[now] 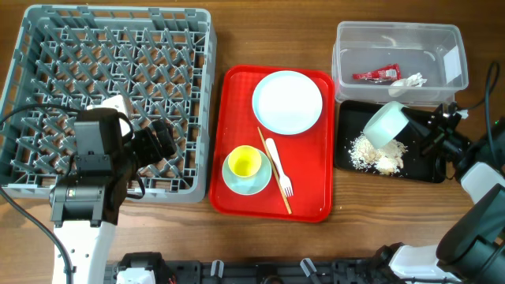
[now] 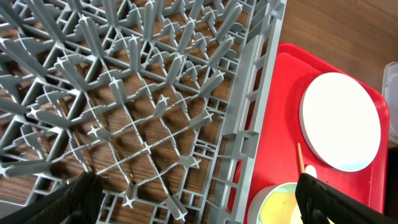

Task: Sort waste into correct bins and load items into the dishwasher rack
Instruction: 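Tip the green bowl over the black tray to dump the rice, then carry the empty green bowl with the right gripper onto the white plate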

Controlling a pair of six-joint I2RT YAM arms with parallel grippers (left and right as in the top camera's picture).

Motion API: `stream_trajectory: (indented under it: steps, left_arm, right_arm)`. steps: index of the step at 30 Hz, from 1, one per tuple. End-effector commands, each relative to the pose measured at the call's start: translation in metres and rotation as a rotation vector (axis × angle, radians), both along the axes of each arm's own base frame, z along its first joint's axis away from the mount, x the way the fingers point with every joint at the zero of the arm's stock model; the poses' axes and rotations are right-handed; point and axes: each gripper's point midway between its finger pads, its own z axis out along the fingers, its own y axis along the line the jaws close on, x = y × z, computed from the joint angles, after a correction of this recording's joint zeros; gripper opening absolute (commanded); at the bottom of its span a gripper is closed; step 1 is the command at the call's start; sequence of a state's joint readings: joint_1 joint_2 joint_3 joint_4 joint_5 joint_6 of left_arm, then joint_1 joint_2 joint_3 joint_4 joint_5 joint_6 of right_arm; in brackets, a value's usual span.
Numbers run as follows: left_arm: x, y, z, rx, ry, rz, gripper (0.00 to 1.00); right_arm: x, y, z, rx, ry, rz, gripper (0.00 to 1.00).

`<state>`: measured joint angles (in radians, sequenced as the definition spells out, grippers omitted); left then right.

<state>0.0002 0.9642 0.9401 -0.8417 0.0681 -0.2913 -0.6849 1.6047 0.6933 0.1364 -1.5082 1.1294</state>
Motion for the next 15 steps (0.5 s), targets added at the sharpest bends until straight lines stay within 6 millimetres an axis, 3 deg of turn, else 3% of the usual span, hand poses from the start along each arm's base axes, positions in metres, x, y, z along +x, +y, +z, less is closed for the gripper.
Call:
stream_trajectory:
  steps: [1,3,5,15]
  left_arm:
    - [0.003,0.002,0.008,0.004,-0.021,0.013,1.00]
    - [0.003,0.002,0.008,0.004,-0.021,0.013,1.00]
    - [0.003,0.003,0.008,0.005,-0.021,0.013,1.00]
    - [0.003,0.003,0.008,0.004,-0.021,0.013,1.00]
  right_arm:
    - [0.002,0.000,0.006,-0.042,-0.078,0.024,0.04]
    - [-0.002,0.003,0.027,-0.139,-0.280,0.100,0.04]
    - [-0.002,0.005,0.032,-0.184,-0.329,0.104,0.04]
    - [0.007,0.010,0.029,-0.153,-0.249,0.086,0.04]
